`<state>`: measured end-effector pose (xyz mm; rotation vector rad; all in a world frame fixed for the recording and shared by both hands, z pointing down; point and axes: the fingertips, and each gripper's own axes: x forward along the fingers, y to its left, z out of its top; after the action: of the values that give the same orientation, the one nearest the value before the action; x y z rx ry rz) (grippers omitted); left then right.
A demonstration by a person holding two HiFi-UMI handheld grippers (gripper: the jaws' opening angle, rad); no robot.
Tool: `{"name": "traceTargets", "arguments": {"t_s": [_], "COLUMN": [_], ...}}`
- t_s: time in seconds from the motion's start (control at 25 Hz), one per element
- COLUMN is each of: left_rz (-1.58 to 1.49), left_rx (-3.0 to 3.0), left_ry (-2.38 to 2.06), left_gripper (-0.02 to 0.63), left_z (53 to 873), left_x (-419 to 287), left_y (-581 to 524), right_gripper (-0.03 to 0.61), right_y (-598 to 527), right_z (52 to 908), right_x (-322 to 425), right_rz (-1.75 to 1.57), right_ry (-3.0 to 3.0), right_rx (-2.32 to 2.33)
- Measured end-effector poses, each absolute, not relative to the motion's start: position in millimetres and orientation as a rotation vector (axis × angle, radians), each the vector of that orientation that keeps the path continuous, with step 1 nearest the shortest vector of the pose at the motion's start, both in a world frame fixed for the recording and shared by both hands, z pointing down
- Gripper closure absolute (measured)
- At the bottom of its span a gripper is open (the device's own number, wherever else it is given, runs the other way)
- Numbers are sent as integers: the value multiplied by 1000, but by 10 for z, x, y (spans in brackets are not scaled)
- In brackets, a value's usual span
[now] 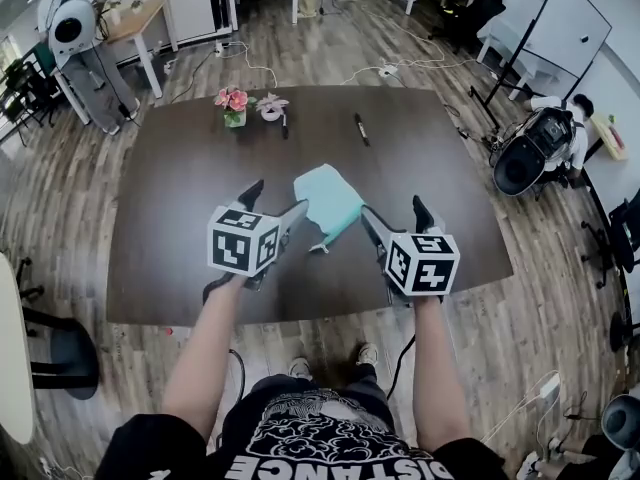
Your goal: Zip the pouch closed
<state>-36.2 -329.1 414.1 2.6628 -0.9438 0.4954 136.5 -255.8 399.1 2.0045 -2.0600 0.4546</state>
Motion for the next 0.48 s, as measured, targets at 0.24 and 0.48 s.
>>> {"name": "traceTargets", "arguments": {"t_s": [0.24,0.48], "left_rz": [498,465], "left_rx": [2620,2543], "left_ry": [-1041,-1172], "left_gripper": [216,216], "left_z": [4154,4132], "left_x": [-238,-158], "left_y": [-3292,-3349], "right_gripper": [140,140], "right_y": [-2697,-2918], "right_z": [4041,4068], "right_x": [1515,1634], "right_rz": [460,446], "right_ry": [-2145,-2242], "right_rx": [1900,1751]}}
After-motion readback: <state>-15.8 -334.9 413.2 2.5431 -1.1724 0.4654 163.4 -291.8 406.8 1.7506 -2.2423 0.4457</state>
